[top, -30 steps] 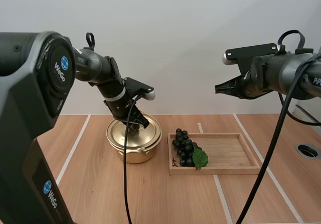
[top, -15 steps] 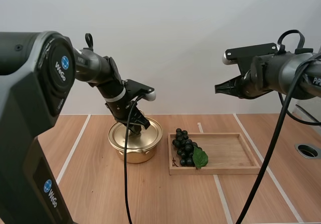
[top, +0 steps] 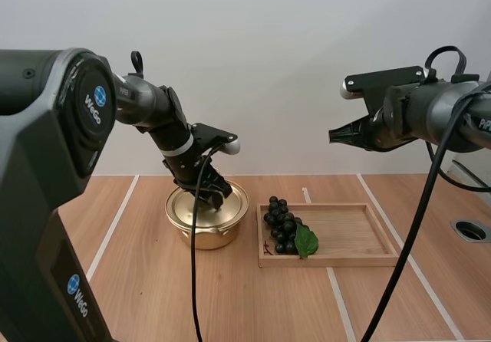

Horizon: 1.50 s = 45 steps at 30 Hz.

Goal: Open the pot, put the pineapple inside, and close it

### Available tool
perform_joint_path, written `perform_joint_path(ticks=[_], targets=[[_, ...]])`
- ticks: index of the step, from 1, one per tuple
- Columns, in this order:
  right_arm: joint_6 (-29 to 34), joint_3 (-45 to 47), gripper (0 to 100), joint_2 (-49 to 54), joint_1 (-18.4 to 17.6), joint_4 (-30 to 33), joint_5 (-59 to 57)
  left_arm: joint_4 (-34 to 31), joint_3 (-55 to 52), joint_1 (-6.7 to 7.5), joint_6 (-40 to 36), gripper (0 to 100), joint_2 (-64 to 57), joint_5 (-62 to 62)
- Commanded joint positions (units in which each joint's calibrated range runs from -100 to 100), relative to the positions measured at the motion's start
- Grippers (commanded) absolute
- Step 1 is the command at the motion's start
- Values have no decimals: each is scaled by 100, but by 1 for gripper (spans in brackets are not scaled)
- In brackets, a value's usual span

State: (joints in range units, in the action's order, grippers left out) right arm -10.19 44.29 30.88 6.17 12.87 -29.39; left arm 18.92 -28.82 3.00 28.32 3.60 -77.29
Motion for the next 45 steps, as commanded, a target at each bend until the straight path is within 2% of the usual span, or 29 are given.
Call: perform_joint_path(ticks=[1,9,24,30,33,37,38,45], targets=[[-61,16,0,74,21,75,79,57,62,15,-95,100,-82,-213],[-61,16,0,74,21,75,40,-206,520,15,-261,100,-704,-80],[-61,16,0,116,21,39,290,-322,2508,15,-587,100,-2826,-224],[-61,16,0,686,21,36,556,-356,2819,15,-587,100,-3614,-66],[-61,16,0,1130,21,36,646,-475,2819,15,-587,67,-3988,29],[-61,16,0,1784,21,26,685,-639,2819,-4,-653,3,-4461,29],[-61,16,0,1947,21,26,661,-639,2819,-3,-662,0,-4596,29],[-61,16,0,3272,21,26,500,-588,2706,-3,-1026,0,-5598,54]])
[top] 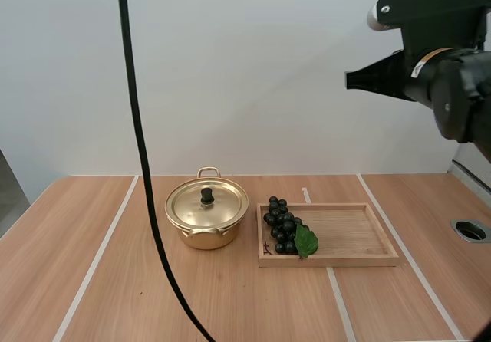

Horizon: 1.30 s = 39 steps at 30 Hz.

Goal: Open the pot, put the pineapple inside, and close it

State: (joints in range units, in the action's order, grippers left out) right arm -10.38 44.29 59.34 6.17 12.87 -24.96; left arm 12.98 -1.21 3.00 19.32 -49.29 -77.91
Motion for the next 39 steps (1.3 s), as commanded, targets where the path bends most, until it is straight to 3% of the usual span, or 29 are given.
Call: perform_joint_path(ticks=[1,13,21,25,28,39], targets=[[-41,16,0,637,21,26,57,21,-141,-3,-125,0,-493,192],[-437,27,0,2398,-23,11,-225,44,-1928,-3,-207,0,-2933,1236],[-458,755,0,2765,-290,-443,-132,-53,-3612,5,-169,0,-4635,3108],[-571,1291,0,2789,-320,-350,118,-278,-4636,12,-312,0,-4731,3114],[-571,1618,0,2838,-440,-313,308,-546,-5556,12,-420,0,-4731,3770],[-562,2316,0,3654,-674,-166,-418,-431,-8051,5,-687,0,-5071,5526]])
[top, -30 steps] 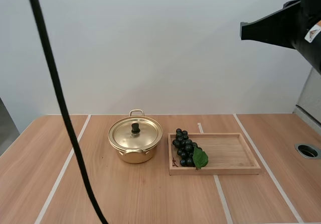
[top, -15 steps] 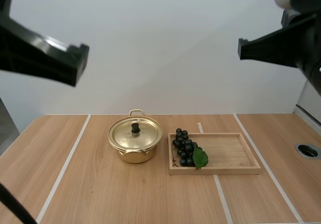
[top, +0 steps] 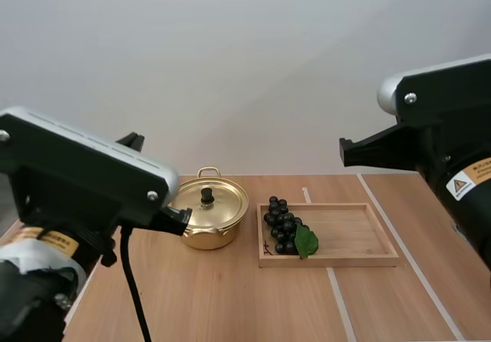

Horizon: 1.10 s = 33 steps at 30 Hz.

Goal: Open the pot, put the pineapple inside, and close it

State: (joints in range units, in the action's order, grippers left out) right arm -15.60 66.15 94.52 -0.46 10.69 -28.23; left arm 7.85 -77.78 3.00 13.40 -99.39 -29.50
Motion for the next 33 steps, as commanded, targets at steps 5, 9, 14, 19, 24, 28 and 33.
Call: perform_joint_path(ticks=[5,9,14,19,24,28,33], targets=[[-29,807,0,334,3,40,583,133,-1095,5,-161,0,-61,1499],[-29,1542,0,548,19,40,1424,133,-1526,5,-348,0,-61,1547],[-29,2281,0,548,19,15,1613,133,-1902,5,-628,0,-61,1554],[-29,2935,0,548,19,-21,1572,133,-2222,-9,-917,0,-61,1605],[-29,3338,0,548,23,-580,1471,133,-2222,-44,-1269,0,-61,1335],[-29,3385,0,548,30,-764,1214,133,-2222,-52,-1447,0,-61,1168],[-29,3385,0,548,63,-875,-273,133,-2222,-77,-1734,0,-61,-160]])
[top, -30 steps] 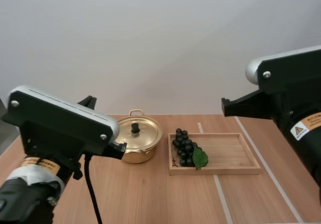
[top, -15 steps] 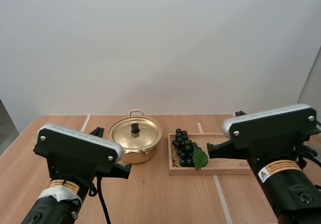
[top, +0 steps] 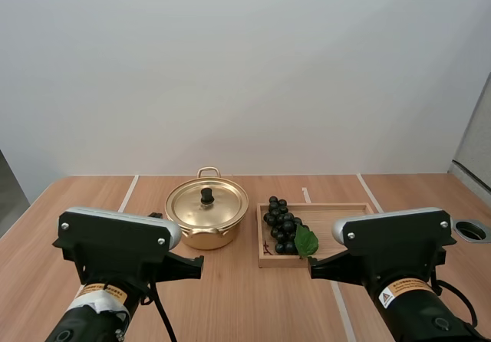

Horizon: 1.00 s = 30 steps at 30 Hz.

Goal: Open the pot, put the pineapple inside, and close it

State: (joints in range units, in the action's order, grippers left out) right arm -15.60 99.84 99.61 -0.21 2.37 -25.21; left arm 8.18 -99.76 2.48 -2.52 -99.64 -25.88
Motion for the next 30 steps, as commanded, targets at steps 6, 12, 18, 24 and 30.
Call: perform_joint_path(ticks=[6,12,18,24,30], targets=[[-10,16,0,39,74,-43,-646,101,-24,-49,-246,0,-36,-524],[-10,16,0,39,124,-43,-678,101,-24,-87,-280,0,-36,-524],[-10,16,0,39,127,-43,-660,101,-24,-104,-294,0,-36,-487],[-10,16,0,39,108,-43,-642,101,-24,-95,-294,0,-36,-423],[-10,16,0,39,10,-43,-624,101,-24,-87,-294,0,-36,-423]])
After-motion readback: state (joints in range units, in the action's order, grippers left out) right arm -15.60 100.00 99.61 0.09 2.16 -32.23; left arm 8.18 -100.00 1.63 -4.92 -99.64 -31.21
